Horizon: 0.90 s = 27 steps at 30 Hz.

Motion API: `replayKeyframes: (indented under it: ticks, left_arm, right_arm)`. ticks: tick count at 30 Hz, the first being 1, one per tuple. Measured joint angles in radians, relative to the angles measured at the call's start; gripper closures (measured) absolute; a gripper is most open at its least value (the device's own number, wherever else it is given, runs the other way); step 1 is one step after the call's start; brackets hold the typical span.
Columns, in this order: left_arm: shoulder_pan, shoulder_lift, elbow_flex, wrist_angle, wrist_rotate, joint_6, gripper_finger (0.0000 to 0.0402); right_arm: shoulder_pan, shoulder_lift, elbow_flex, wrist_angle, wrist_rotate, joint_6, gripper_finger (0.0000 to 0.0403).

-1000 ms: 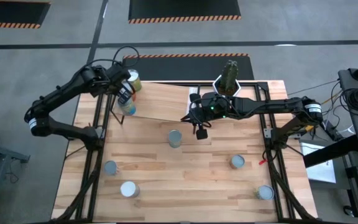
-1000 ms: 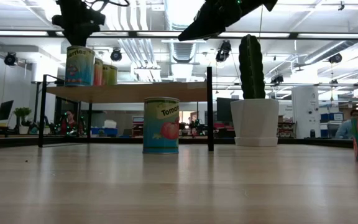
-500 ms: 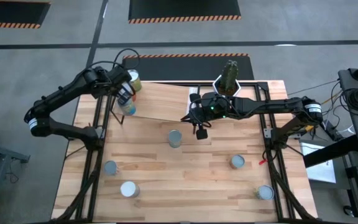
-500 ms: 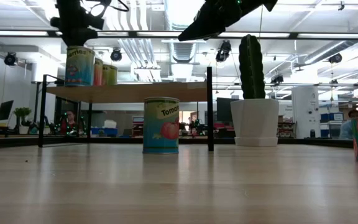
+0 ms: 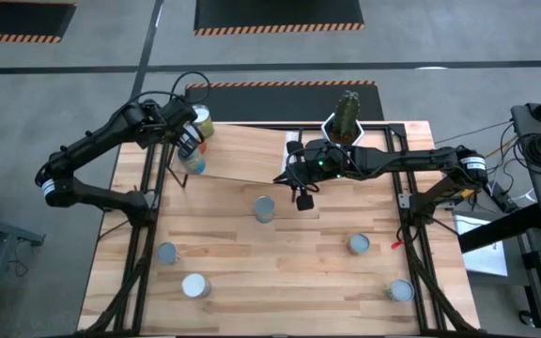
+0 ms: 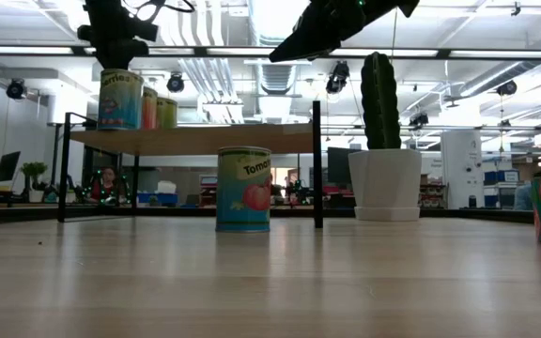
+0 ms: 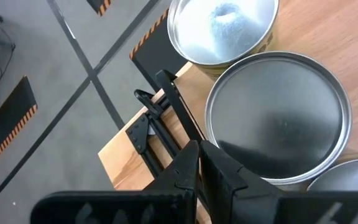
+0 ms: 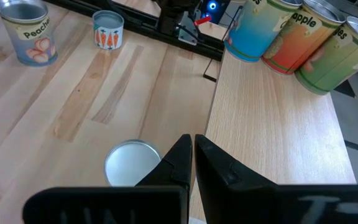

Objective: Pick and place cans onto a shelf
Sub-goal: Adjust the canned pineapple on the shelf

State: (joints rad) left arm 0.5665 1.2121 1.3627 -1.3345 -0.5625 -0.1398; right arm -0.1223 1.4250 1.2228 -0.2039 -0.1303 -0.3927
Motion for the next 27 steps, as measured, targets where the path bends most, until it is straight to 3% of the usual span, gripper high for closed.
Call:
replayKeyframes:
  ticks: [27]
  left_arm:
    - [0.001, -0.022, 0.007, 0.032, 0.003, 0.025, 0.0402]
  right_arm:
    - [0.0, 0.0, 0.0, 0.0, 0.0, 0.003, 0.0394]
